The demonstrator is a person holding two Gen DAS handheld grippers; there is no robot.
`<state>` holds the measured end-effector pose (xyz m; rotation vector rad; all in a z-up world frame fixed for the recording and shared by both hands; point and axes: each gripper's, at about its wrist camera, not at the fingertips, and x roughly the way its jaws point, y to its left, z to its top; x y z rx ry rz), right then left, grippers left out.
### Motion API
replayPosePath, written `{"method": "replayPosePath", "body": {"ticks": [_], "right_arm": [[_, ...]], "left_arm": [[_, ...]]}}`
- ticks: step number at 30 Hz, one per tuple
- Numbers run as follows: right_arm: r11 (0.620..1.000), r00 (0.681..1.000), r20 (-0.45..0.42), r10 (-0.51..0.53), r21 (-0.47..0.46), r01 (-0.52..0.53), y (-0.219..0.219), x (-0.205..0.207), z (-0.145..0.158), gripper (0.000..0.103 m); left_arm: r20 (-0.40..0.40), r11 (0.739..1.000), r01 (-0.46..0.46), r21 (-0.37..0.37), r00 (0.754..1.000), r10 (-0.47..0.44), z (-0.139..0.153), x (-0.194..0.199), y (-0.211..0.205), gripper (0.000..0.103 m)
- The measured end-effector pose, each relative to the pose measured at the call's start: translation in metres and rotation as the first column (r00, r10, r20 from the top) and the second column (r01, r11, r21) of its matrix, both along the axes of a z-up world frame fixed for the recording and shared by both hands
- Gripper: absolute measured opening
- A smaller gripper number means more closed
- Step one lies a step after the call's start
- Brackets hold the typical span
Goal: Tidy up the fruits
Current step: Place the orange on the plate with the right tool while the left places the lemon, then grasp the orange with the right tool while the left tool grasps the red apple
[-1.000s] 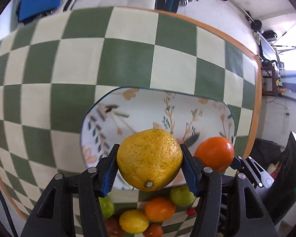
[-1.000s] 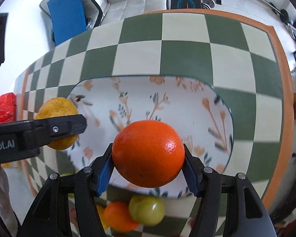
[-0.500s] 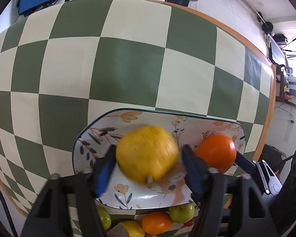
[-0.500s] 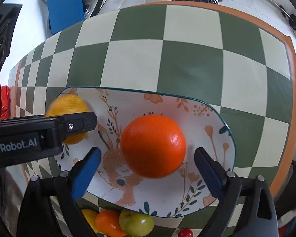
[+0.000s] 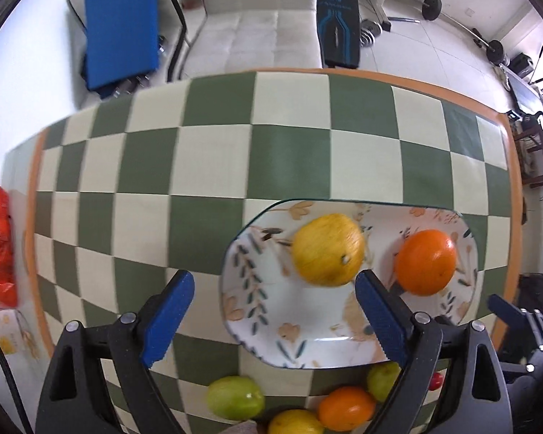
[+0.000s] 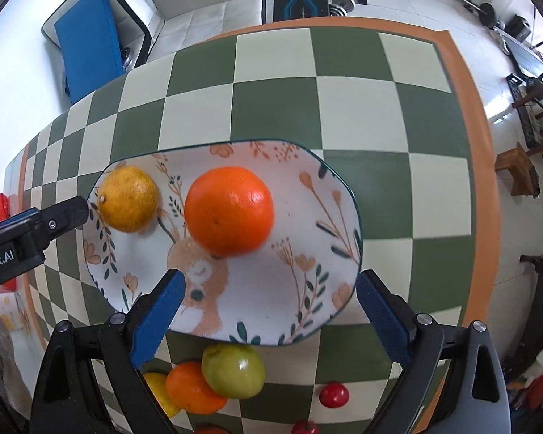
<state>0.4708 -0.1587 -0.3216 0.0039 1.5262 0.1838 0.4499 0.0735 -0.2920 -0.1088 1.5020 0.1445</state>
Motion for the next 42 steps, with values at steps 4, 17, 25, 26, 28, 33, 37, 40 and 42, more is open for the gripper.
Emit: {"method": "replayPosePath", "body": {"ticks": [4,17,25,26,28,33,37,40,42], "right_arm": [[1.0,0.999,0.053,-0.011,-0.023,0.012,0.004,-0.023,0.015,0.098],[0.998,0.977,0.213,-0.002,-0.068,0.017,0.028,-0.083,0.083,0.098],[0.998,0.952,0.306,0.011,-0.069,0.01,0.03,-0.128,0.13,0.098],[0.998,0.95,0.313,0.01,-0.069,0.012,0.03,-0.132,0.134,0.098],[0.998,0.944,0.331,0.001,-0.057,0.019,0.027,-0.143,0.146,0.098],[0.998,0.928,0.373,0.0,-0.053,0.022,0.027,-0.166,0.167,0.098],[0.999,0.928,0.372,-0.014,-0.026,0.025,0.027,-0.18,0.17,0.098],[0.999,0.933,0.358,-0.034,0.004,0.035,0.026,-0.186,0.166,0.098],[0.999,0.944,0.326,-0.048,0.03,0.04,0.023,-0.187,0.156,0.098]], "left_arm": [[0.058,0.999,-0.004,0.044,0.998,0.002,0.013,-0.028,-0.005,0.091],[0.222,0.998,-0.031,0.048,0.975,0.02,0.08,-0.107,-0.005,0.091],[0.306,0.999,-0.015,0.047,0.952,0.0,0.122,-0.147,-0.01,0.091],[0.313,0.999,-0.014,0.047,0.95,-0.002,0.126,-0.152,-0.011,0.091],[0.325,0.999,-0.014,0.047,0.946,-0.002,0.133,-0.162,-0.012,0.091],[0.352,0.999,-0.014,0.042,0.936,-0.001,0.146,-0.181,-0.013,0.091],[0.367,0.999,-0.009,0.038,0.93,-0.006,0.153,-0.191,-0.017,0.091],[0.364,0.999,-0.014,0.032,0.932,0.001,0.151,-0.193,-0.016,0.091],[0.348,0.999,-0.019,0.029,0.938,0.008,0.145,-0.192,-0.014,0.091]]}}
